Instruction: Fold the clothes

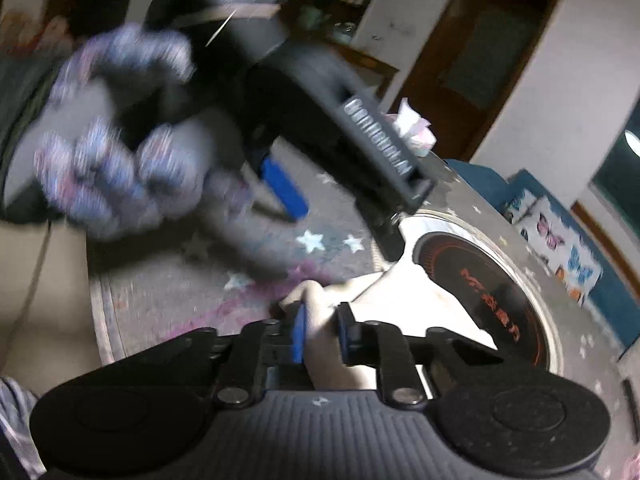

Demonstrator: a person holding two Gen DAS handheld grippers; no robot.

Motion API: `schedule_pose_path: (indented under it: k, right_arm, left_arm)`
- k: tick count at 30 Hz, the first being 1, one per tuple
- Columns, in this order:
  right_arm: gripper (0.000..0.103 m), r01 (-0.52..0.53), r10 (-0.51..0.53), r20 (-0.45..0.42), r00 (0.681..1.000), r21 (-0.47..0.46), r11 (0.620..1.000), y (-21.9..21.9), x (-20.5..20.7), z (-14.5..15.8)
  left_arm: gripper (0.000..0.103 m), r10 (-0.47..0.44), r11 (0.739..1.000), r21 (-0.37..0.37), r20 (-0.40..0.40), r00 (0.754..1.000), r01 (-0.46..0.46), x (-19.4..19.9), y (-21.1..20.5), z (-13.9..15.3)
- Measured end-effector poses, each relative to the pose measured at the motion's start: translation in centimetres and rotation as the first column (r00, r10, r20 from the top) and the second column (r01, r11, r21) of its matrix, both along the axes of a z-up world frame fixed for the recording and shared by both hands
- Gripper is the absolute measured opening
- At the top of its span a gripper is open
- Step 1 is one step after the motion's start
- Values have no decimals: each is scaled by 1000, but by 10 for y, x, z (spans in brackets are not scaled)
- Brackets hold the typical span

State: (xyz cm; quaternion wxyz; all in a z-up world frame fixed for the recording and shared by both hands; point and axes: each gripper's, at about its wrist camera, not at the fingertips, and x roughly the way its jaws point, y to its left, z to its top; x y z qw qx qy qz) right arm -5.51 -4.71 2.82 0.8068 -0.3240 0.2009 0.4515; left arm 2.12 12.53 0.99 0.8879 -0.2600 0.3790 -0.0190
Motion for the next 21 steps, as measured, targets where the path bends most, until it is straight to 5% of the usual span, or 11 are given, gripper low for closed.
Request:
schedule_pose_path:
  k: [7, 14, 17, 19, 21]
  right_arm:
    - [12, 72, -60, -77, 995, 156, 985, -30, 10, 31]
    - [11, 71, -54, -90, 994, 194, 978, -43, 9, 35]
    - [11, 57, -39, -97, 995, 192, 980, -42, 5, 31]
    - [11, 48, -29, -103, 994, 186, 981, -42, 4, 30]
    - [13, 43, -22, -113, 993, 184, 982, -43, 3, 28]
  left_arm:
    - [82, -7, 986, -166, -40, 999, 0, 10, -3, -4]
    - [77, -19, 954, -299, -67, 998, -2, 19, -9, -11]
    - [50, -28, 943, -332, -85, 996, -2, 23, -14, -16]
    - [21, -32, 937, -349, -96, 995, -3, 25, -16, -19]
    - [19, -29, 938, -348, -102, 994, -8, 25, -17, -22]
